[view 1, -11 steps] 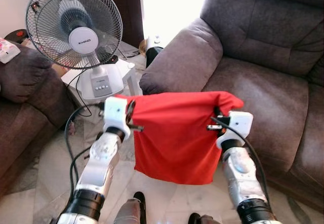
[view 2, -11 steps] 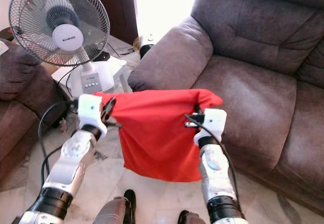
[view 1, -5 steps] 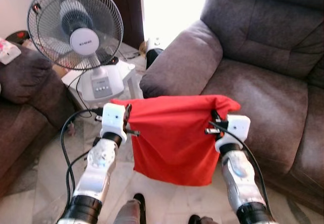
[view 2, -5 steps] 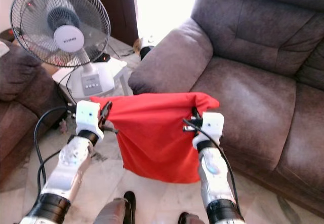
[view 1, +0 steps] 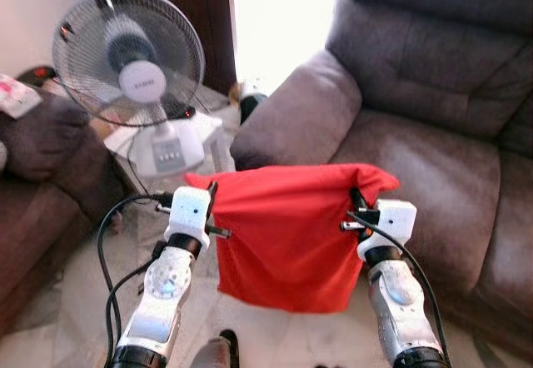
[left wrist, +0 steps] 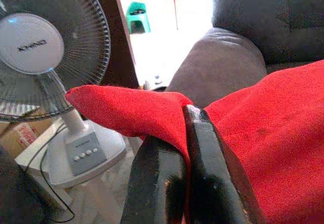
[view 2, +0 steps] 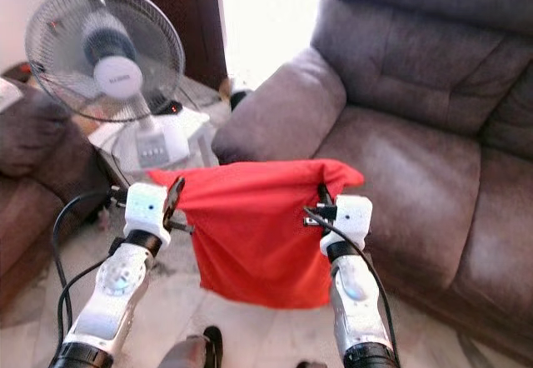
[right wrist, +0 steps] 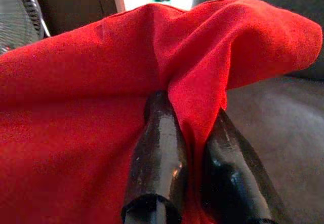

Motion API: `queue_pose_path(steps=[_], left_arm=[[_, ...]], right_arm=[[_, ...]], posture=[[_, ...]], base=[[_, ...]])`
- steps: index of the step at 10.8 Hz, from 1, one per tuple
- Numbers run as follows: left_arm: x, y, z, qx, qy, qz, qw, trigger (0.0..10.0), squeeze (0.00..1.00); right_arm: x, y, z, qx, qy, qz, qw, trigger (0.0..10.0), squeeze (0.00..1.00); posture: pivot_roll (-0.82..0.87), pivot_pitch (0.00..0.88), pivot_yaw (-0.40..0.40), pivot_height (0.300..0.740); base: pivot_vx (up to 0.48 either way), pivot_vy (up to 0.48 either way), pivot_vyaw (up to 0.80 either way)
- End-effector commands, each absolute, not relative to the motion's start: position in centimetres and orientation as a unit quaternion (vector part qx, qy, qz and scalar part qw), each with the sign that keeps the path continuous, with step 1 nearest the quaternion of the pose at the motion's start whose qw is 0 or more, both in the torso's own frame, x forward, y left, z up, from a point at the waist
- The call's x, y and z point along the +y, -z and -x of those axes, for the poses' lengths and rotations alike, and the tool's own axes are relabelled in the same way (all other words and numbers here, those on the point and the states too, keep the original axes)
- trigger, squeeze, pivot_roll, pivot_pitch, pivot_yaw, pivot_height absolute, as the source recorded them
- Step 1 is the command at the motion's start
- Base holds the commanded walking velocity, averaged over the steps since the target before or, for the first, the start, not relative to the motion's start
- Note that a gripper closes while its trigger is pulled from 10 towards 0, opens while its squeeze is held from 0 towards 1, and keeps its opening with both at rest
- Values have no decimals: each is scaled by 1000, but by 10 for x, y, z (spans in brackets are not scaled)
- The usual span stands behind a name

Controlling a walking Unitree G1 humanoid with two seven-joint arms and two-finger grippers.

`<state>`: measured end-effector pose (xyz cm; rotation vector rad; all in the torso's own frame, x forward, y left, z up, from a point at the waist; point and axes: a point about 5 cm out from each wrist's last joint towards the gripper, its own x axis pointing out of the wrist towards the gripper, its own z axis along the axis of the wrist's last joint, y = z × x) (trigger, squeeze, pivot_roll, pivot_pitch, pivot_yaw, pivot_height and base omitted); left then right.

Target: Move the pillow to the sofa from floor

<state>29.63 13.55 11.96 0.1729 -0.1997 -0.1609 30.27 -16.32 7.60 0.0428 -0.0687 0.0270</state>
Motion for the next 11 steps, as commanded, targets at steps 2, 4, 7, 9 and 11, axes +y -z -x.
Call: queue_pose_path(steps=[2, 4, 7, 9, 11], left_arm=[[157, -131, -297, -136, 24, -100, 985, 10000, 0], [157, -134, -300, -136, 19, -92, 986, 10000, 0], [159, -136, -302, -139, 14, -106, 985, 10000, 0], [161, -137, -304, -141, 10, -110, 984, 10000, 0], [161, -137, -304, -141, 8, -108, 984, 10000, 0]], right_arm=[[-179, -98, -309, -91, 18, -20, 996, 10000, 0], [-176, -100, -312, -90, 18, -25, 995, 10000, 0], [-175, -104, -316, -91, 17, -22, 996, 10000, 0], [-174, -106, -320, -86, 16, -32, 996, 10000, 0], [-175, -107, -320, -92, 16, -25, 995, 10000, 0]], posture=[[164, 55, 10, 740], [164, 70, 7, 740], [167, 102, -1, 740], [167, 114, -4, 740], [166, 120, -6, 740]], base=[[0, 0, 0], [0, 0, 0], [0, 0, 0], [0, 0, -225], [0, 0, -372]])
